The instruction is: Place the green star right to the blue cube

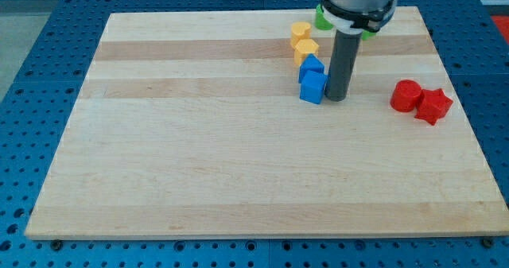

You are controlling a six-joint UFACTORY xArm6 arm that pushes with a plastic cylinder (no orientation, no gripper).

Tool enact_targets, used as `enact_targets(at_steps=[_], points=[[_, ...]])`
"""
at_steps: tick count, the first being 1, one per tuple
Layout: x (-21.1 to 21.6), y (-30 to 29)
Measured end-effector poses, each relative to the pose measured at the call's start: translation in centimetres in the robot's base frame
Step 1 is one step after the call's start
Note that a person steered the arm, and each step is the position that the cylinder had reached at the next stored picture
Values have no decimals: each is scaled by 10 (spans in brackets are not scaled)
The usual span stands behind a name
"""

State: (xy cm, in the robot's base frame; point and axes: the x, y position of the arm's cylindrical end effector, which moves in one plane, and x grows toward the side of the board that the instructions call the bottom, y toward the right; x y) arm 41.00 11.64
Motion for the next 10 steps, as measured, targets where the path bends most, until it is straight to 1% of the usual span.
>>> enact_targets(at_steps=[1,2,4,5,6,7,8,9,10], points=[[-15,38],[-44,43],[-46,46],[-49,109],[-54,151],[-67,152],[-113,152],[-178,152],[-219,151]])
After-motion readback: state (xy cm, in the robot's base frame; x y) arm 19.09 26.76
